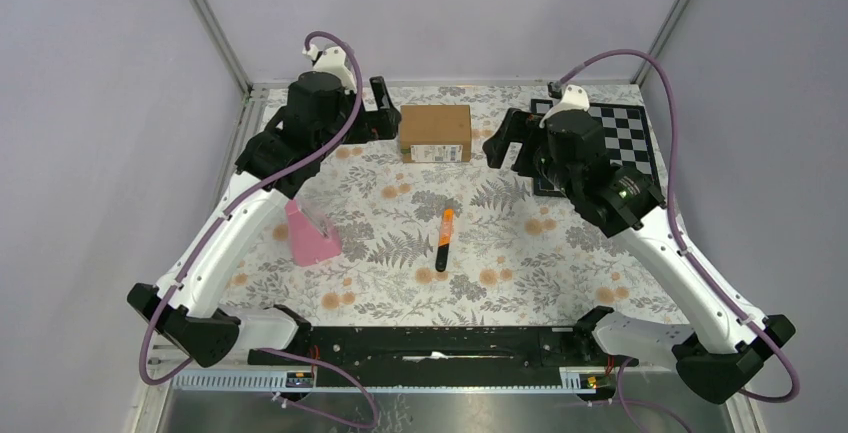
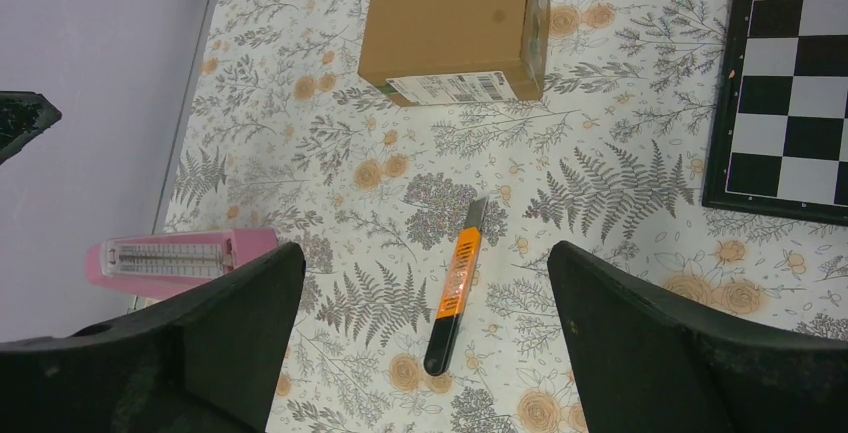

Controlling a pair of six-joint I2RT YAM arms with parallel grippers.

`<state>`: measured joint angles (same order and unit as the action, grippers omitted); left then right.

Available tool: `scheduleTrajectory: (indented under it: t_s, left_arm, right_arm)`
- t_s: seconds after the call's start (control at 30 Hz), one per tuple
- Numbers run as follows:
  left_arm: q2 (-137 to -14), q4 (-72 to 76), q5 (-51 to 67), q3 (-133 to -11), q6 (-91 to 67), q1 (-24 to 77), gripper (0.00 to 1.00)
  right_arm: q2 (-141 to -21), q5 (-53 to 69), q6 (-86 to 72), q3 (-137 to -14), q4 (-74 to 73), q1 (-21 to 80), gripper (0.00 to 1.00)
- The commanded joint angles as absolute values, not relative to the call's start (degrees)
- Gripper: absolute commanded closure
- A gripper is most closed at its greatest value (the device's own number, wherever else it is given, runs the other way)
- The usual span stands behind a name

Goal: Unpack the express box
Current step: Move the express box to the center of the board.

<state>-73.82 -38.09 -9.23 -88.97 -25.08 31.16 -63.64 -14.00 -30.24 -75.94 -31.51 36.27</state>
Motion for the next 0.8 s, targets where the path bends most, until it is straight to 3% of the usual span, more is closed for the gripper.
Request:
scheduleTrajectory:
  t_s: [0.0, 0.23, 0.5, 0.77]
  left_arm:
    - [-73.9, -37.2, -9.2, -88.3, -25.8, 31.3, 0.01]
    - [-75.8, -41.6, -7.2, -87.4, -25.5, 31.2, 0.01]
    - [-73.9, -39.7, 1.7, -80.3, -26.7, 31.2, 0.01]
    - [-72.7, -38.2, 2.0, -76.0, -27.6, 31.1, 0.01]
  right_arm:
    - [-64.8, -14.6, -29.7, -77.1, -32.2, 36.4, 0.01]
    - [-70.8, -16.0, -28.0, -77.7, -30.5, 35.4, 0.01]
    - [-81.6, -8.9, -28.7, -80.3, -24.7, 25.7, 0.01]
    - [-100.9, -8.2, -24.9, -94.8, -25.2, 22.7, 0.01]
